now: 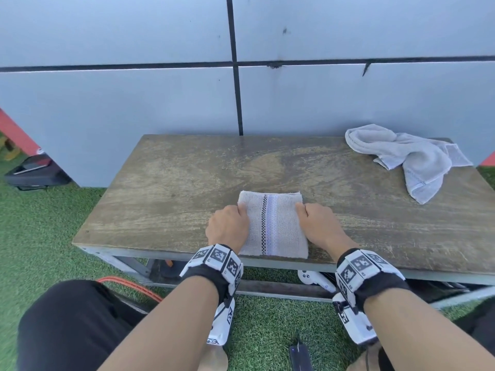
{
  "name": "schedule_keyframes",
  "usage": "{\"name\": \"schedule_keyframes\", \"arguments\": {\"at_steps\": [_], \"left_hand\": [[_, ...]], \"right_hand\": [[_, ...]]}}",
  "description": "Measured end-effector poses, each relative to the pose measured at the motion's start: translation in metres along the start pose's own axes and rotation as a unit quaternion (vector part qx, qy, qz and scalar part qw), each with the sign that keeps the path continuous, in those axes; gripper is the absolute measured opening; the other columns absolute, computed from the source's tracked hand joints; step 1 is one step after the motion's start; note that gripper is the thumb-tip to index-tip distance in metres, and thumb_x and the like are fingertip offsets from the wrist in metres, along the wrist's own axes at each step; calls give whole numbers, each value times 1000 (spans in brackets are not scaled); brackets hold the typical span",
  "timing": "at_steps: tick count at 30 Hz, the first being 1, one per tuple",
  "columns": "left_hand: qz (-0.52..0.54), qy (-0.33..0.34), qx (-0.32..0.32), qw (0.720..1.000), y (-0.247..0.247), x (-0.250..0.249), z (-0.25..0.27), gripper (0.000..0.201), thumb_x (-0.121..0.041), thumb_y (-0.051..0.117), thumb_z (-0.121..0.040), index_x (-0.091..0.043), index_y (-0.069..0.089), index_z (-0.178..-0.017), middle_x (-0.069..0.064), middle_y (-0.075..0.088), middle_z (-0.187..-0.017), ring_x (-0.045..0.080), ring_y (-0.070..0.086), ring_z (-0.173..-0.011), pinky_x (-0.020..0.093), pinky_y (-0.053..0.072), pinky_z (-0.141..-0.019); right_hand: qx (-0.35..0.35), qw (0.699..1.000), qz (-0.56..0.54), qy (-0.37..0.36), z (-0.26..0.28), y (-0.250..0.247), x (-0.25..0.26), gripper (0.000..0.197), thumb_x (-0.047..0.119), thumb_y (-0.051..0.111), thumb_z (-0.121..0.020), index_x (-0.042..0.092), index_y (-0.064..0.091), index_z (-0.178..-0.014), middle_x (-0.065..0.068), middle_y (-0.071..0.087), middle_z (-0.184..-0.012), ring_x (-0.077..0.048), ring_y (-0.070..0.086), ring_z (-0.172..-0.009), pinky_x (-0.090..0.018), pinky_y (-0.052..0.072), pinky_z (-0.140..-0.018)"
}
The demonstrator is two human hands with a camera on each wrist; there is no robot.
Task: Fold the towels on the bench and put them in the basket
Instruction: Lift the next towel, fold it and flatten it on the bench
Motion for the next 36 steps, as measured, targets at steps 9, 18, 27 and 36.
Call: {"name": "schedule_keyframes", "arguments": {"at_steps": [9, 18, 27, 36], "left_hand": [[-46, 252, -51, 965, 12, -37, 35, 45, -40, 29, -105, -9, 43, -134, 14, 34, -153, 29, 28, -145, 49, 33, -117], [-154, 263, 62, 951, 44, -24, 26, 69, -57, 9, -104, -20, -5, -160, -2, -15, -167, 12, -22, -151, 45, -7, -125], [-262, 193, -19, 945, -2, -31, -9, 62, -46, 33, -105, -17, 16, -157, 19, -13, -165, 37, -18, -151, 62, -1, -118], [-102, 168, 26, 980, 45, -22, 30, 63, -44, 10, -104, -18, -1, -160, 5, -13, -167, 21, -15, -153, 50, -4, -123]], "right_hand": [[-152, 974, 113, -121, 5, -12, 31, 27, 37, 34, -102, 15, 46, -113, -6, 53, -119, -25, 48, -110, -38, 43, -89], [98, 979, 170, -58, -9, 27, 14, 57, 52, 11, -103, 41, -5, -156, 14, -10, -165, -19, -13, -152, -51, -4, -122], [25, 937, 346, 37, 9, -4, 37, 49, 41, 30, -102, 10, 55, -130, -18, 37, -147, -36, 18, -142, -69, 0, -115], [86, 976, 143, -141, 2, 34, 38, 54, 35, 18, -108, 27, 2, -159, 12, -10, -166, -7, -14, -151, -41, 1, -124]]}}
Point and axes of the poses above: each hand's wrist, its own z-axis away from the middle knuckle, its own y-axis out of the palm, x = y × z, the point moved 5 cm from there along -z, towards the middle knuckle
